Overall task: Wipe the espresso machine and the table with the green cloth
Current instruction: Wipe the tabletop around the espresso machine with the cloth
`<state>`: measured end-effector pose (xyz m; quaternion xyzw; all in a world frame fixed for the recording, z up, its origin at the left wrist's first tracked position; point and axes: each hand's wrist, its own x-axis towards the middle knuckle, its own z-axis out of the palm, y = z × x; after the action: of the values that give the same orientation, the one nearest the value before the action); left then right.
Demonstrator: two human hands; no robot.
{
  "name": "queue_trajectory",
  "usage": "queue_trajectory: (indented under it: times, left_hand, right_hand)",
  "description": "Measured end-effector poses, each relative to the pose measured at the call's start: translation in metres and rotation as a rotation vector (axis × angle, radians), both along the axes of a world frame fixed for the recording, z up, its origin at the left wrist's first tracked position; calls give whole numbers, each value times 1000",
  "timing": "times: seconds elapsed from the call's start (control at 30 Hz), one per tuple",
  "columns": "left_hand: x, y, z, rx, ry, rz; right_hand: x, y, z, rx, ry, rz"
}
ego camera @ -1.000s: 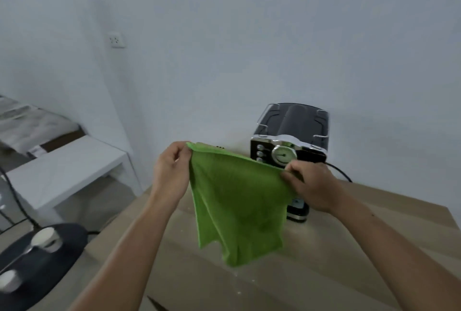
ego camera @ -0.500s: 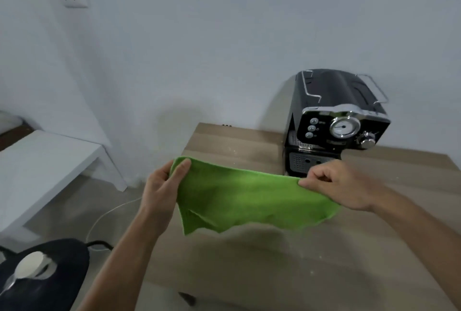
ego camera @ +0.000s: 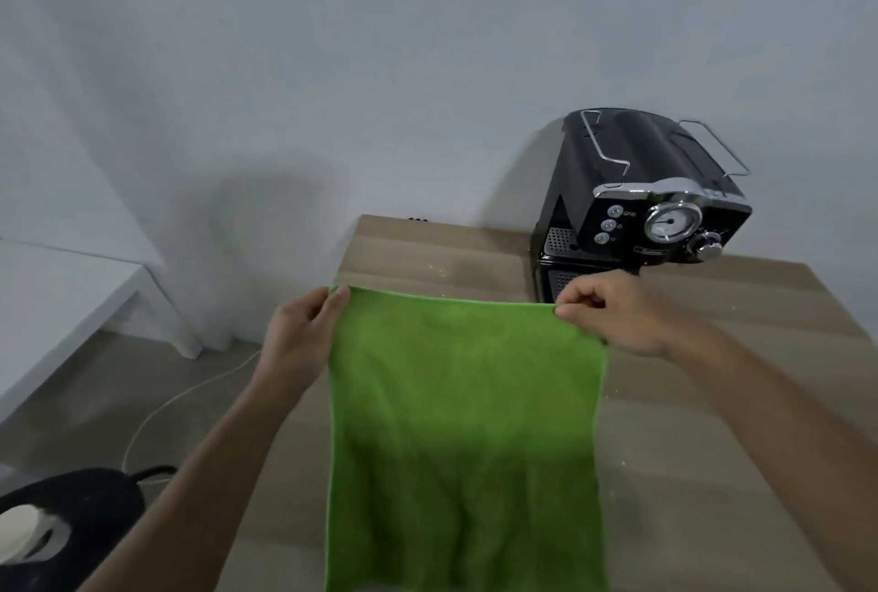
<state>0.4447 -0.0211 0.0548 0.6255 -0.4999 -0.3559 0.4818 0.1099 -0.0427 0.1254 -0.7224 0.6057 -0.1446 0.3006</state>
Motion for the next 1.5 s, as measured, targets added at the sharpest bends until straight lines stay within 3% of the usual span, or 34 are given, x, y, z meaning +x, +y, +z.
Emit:
queue_trajectory:
  times: [0.1, 0.2, 0.27, 0.37, 0.53, 0.7, 0.83, 1.0, 1.23, 1.4, 1.5]
  left_hand:
    - [0, -16, -46, 113, -294, 113]
    - [-16, 9, -78, 67, -476, 105]
    - [-32, 36, -105, 46, -594, -31]
    - [-50, 79, -138, 201, -762, -271]
    - [-30, 112, -168, 169, -985, -404]
    - [-29, 112, -164, 128, -1014, -454]
    - [-13, 108, -164, 161, -893, -322]
    - [29, 104, -169, 220, -983, -310]
    - [36, 105, -168, 213, -1059, -345]
    - [37, 105, -170, 213, -1069, -337]
    - [37, 105, -171, 215, -1076, -342]
  right_hand:
    - [17, -3, -48, -102, 146, -161]
    - [35, 23, -95, -47, 241, -117]
    - [50, 51, -127, 24, 278, -22]
    - [73, 93, -180, 72, 388, 75]
    - [67, 137, -234, 28, 425, 46]
    - [65, 145, -234, -27, 490, 30]
    - [116, 126, -216, -42, 411, -48]
    - [176, 108, -226, -85, 429, 112]
    - [128, 111, -242, -146, 540, 153]
    - [179, 93, -239, -179, 511, 297]
    - [174, 91, -239, -171, 553, 275]
